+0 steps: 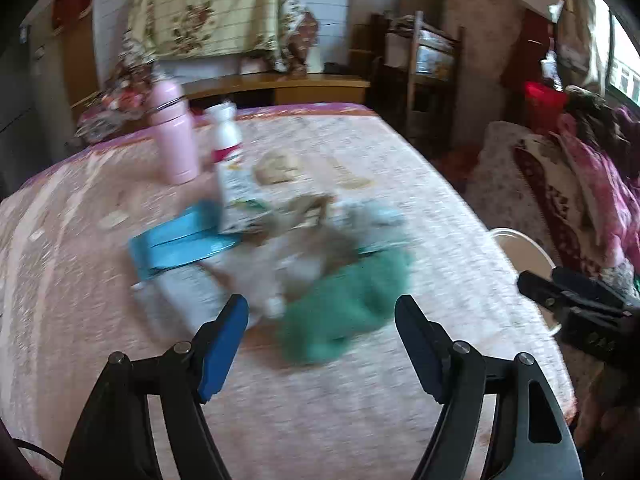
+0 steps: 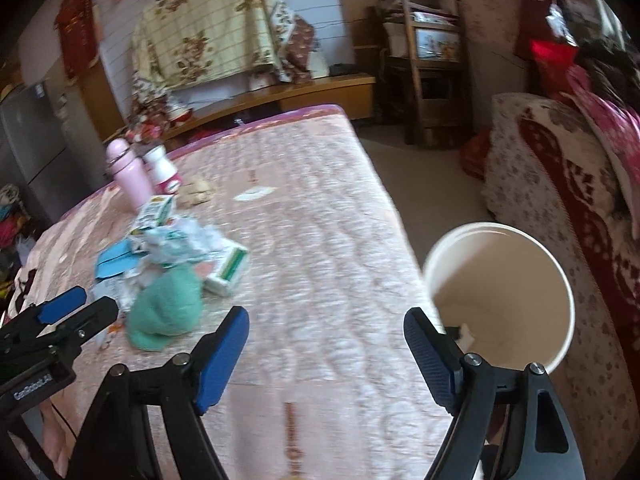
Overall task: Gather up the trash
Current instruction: 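Move both open tools back to the trash pile on the bed, then grasp the printed white wrapper with the left tool while the right tool grasps crumpled tissue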
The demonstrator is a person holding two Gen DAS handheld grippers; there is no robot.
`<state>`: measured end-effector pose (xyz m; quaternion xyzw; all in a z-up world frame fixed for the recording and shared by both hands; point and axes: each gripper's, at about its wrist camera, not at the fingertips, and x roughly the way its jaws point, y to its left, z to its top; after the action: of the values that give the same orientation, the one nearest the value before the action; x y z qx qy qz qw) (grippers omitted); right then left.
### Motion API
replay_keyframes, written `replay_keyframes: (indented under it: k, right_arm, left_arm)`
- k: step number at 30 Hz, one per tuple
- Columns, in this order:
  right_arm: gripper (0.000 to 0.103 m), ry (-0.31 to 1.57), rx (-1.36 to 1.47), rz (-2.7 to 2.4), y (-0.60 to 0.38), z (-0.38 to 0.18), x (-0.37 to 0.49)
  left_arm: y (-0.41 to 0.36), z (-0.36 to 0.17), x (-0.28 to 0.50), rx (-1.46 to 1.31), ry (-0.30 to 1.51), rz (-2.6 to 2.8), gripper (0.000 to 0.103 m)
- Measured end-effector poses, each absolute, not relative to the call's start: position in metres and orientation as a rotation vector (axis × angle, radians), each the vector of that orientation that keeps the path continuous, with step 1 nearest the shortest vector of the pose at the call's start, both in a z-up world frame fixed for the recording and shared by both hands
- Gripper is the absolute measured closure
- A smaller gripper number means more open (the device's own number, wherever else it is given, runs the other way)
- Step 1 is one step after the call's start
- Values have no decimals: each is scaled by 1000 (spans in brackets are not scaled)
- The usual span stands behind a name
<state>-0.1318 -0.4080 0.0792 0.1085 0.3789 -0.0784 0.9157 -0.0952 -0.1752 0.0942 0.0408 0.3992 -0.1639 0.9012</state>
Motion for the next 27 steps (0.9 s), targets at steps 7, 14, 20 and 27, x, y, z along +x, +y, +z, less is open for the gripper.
replay_keyframes:
  k: [7,14,20,27]
  right_arm:
    - [21,799,189,-81,-370,78,-107]
    - [21,808,168,-4,-343,80,-66]
    - [21,842,179,55,-327,70,-21]
    - [21,836,233,100,-325,58,2]
  left_arm:
    - [-107,76,-74,26,881,-202,27]
    - [-69,62,-51,-91,934,-147,27]
    - [-66,50,-38,-148,963,-142,22]
    - [-69,26,-12,-219,1030,-143,22]
